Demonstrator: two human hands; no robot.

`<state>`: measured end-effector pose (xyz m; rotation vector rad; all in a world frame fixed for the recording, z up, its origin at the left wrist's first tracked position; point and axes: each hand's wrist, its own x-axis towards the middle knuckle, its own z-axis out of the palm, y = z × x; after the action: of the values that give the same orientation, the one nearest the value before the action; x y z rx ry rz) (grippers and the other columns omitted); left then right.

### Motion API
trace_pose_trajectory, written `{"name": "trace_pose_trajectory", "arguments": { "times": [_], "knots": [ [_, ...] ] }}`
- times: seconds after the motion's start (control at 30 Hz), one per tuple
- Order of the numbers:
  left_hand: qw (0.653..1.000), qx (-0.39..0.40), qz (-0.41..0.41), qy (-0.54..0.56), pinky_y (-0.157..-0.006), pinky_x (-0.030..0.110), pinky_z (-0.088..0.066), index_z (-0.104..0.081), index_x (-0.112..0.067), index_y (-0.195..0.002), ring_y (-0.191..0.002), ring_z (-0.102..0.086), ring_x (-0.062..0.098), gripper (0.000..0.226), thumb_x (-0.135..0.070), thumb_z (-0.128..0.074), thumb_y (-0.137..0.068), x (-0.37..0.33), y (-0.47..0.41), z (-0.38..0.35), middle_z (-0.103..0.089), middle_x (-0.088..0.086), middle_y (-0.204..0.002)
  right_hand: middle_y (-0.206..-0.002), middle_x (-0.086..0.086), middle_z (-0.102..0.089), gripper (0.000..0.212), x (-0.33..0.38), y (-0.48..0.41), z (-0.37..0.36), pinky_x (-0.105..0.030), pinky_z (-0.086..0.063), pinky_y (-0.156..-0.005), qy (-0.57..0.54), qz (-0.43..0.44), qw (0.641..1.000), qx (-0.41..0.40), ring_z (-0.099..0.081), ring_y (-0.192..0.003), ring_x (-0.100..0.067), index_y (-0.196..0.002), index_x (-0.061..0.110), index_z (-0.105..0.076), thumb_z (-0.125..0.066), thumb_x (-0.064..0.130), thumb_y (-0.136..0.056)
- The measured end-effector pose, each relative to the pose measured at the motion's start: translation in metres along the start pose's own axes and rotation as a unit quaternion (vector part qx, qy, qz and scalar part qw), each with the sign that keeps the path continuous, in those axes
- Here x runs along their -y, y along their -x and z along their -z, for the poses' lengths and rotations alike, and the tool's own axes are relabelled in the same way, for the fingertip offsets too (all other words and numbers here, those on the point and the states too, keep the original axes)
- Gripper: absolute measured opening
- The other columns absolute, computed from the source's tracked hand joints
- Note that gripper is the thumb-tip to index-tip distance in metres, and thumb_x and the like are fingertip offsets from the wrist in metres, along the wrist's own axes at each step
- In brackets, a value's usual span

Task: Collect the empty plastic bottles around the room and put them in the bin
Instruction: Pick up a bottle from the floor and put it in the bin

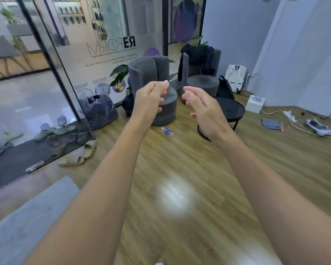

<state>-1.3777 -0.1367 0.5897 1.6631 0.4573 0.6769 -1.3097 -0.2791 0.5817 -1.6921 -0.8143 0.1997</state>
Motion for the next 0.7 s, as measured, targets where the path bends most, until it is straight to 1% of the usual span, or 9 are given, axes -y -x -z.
{"name": "trace_pose_trajectory", "arguments": {
  "times": [0.13, 0.27, 0.37, 0.47, 0.6, 0.7],
  "knots": [
    [1.000, 0.021, 0.013, 0.002, -0.097, 0.045, -0.053, -0.068, -0.028, -0.104, -0.109, -0.062, 0.023, 0.023, -0.043, -0.054, -0.094, 0.021, -0.096, 0.007, -0.067, 0.001, -0.112, -0.133, 0.010, -0.060, 0.042, -0.021, -0.090, -0.013, -0.038, -0.044, -0.109, 0.008, -0.016, 1.000, -0.013, -0.053, -0.123, -0.001, -0.139, 0.026, -0.053, -0.045, 0.043, -0.101],
    [0.999, 0.025, 0.035, 0.015, -0.095, 0.044, -0.053, -0.069, -0.024, -0.107, -0.107, -0.062, 0.022, 0.026, -0.041, -0.055, -0.094, 0.043, -0.190, 0.001, -0.066, -0.001, -0.107, -0.133, 0.011, -0.060, 0.043, -0.048, -0.177, -0.020, -0.037, -0.044, -0.108, 0.009, -0.034, 0.999, -0.019, -0.052, -0.123, -0.001, -0.139, 0.028, -0.052, -0.046, 0.045, -0.100],
    [0.998, 0.037, 0.049, 0.013, -0.095, 0.044, -0.052, -0.069, -0.022, -0.108, -0.108, -0.061, 0.022, 0.026, -0.039, -0.054, -0.096, 0.067, -0.251, -0.011, -0.066, 0.000, -0.109, -0.134, 0.010, -0.059, 0.044, -0.080, -0.237, -0.022, -0.038, -0.044, -0.109, 0.011, -0.044, 0.999, -0.017, -0.052, -0.124, -0.002, -0.139, 0.029, -0.052, -0.047, 0.046, -0.099],
    [0.998, 0.036, 0.054, 0.011, -0.095, 0.042, -0.052, -0.068, -0.021, -0.111, -0.109, -0.061, 0.021, 0.029, -0.039, -0.052, -0.097, 0.092, -0.311, -0.023, -0.065, 0.002, -0.114, -0.135, 0.009, -0.059, 0.046, -0.115, -0.297, -0.023, -0.040, -0.044, -0.109, 0.013, -0.039, 0.999, -0.009, -0.053, -0.125, -0.003, -0.138, 0.030, -0.053, -0.047, 0.049, -0.097],
    [0.995, 0.018, 0.098, 0.002, -0.093, 0.043, -0.052, -0.069, -0.019, -0.111, -0.106, -0.062, 0.022, 0.030, -0.039, -0.054, -0.095, 0.121, -0.406, -0.043, -0.065, 0.000, -0.109, -0.135, 0.009, -0.059, 0.045, -0.161, -0.395, -0.019, -0.040, -0.045, -0.107, 0.001, -0.053, 0.999, 0.002, -0.054, -0.123, -0.003, -0.138, 0.030, -0.053, -0.048, 0.047, -0.097],
    [0.994, 0.006, 0.108, -0.001, -0.091, 0.041, -0.051, -0.069, -0.019, -0.112, -0.103, -0.063, 0.020, 0.030, -0.039, -0.055, -0.094, 0.140, -0.476, -0.052, -0.066, -0.001, -0.107, -0.133, 0.010, -0.060, 0.044, -0.191, -0.469, -0.022, -0.041, -0.046, -0.107, -0.006, -0.058, 0.998, 0.015, -0.055, -0.121, -0.003, -0.137, 0.029, -0.055, -0.050, 0.046, -0.096]
  ]
}}
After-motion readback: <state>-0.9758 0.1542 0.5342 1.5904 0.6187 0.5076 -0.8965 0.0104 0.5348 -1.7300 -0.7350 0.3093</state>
